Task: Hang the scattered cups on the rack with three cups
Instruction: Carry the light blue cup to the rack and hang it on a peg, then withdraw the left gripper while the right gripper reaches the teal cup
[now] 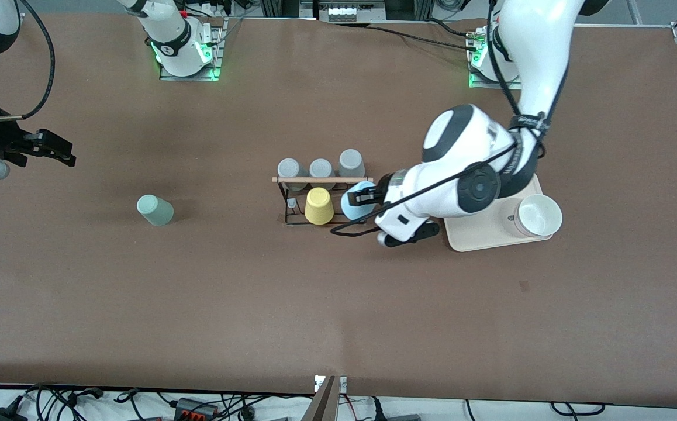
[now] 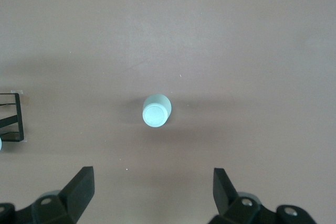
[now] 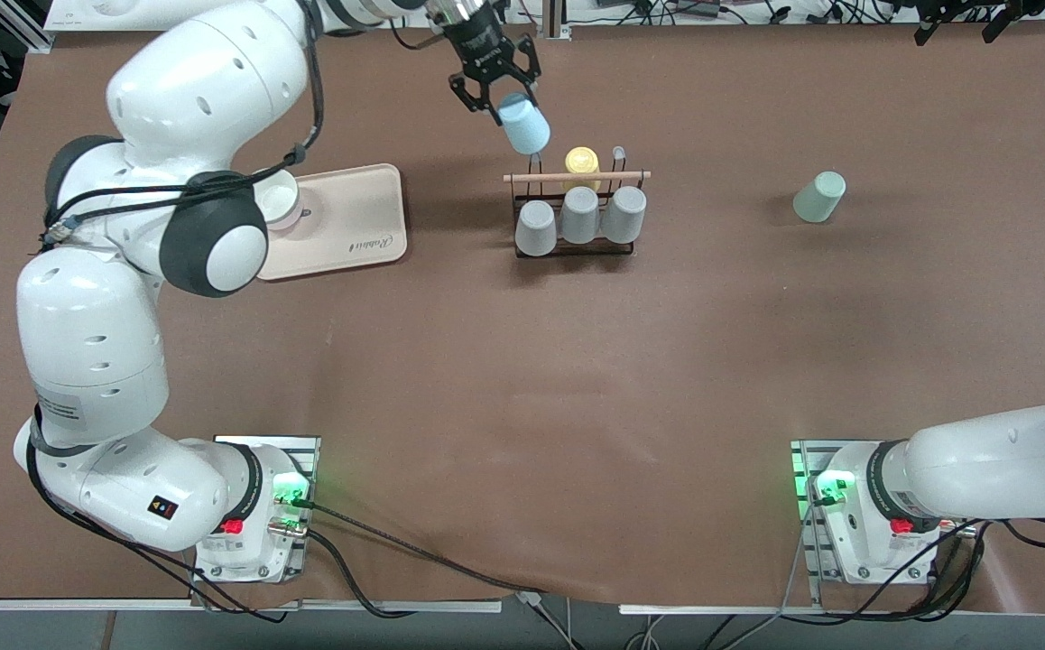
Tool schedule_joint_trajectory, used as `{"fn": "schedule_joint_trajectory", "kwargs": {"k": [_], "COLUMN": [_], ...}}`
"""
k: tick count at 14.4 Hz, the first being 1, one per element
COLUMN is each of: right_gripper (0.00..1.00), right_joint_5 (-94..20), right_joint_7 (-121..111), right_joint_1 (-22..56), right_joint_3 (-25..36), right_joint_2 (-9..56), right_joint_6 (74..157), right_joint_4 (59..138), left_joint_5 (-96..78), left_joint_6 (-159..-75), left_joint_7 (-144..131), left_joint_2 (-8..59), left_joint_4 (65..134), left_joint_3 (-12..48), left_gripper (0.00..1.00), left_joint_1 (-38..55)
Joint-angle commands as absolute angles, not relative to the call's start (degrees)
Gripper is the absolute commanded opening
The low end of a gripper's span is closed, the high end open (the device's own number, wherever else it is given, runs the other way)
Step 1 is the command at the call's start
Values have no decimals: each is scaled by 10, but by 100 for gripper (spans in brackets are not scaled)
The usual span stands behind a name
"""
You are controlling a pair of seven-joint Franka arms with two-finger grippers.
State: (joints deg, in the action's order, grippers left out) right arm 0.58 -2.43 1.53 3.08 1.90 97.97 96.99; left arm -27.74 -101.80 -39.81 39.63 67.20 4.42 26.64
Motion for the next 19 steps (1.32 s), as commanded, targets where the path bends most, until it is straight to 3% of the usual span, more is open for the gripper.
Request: {"fn": "schedule_joint_trajectory", "kwargs": {"k": [1, 4, 6, 7, 8, 11, 19], "right_gripper": [100, 100, 100, 100, 100, 100, 100], "right_joint_5": [4, 4, 4, 4, 4, 6, 13], "right_joint_7": [-26, -27, -25, -25, -29, -34, -25], "right_joint_1": [12, 12, 12, 12, 13, 17, 37], "right_joint_3": [27, 27, 27, 27, 27, 27, 27], "right_joint_2": [24, 28, 32, 34, 36, 37, 86], "right_joint_6": [980, 983, 983, 981, 977, 973, 1034], "right_joint_4": [969, 969, 969, 969, 969, 969, 1002], "left_joint_5": [-243, -226, -210, -192, -176, -88, -80], "left_joint_6": [-1025, -1025, -1028, -1047, -1061, -1050, -891], "left_joint_7": [-407, -404, -408, -410, -403, -407, -374], "left_joint_2": [411, 416, 425, 431, 432, 392, 264], "left_joint_4": [657, 657, 657, 658, 664, 663, 657], "left_joint_3": [34, 34, 33, 34, 33, 32, 22], "left_gripper": [12, 13, 18, 46, 99, 100, 100], "left_joint_1": [286, 287, 300, 305, 306, 287, 150]}}
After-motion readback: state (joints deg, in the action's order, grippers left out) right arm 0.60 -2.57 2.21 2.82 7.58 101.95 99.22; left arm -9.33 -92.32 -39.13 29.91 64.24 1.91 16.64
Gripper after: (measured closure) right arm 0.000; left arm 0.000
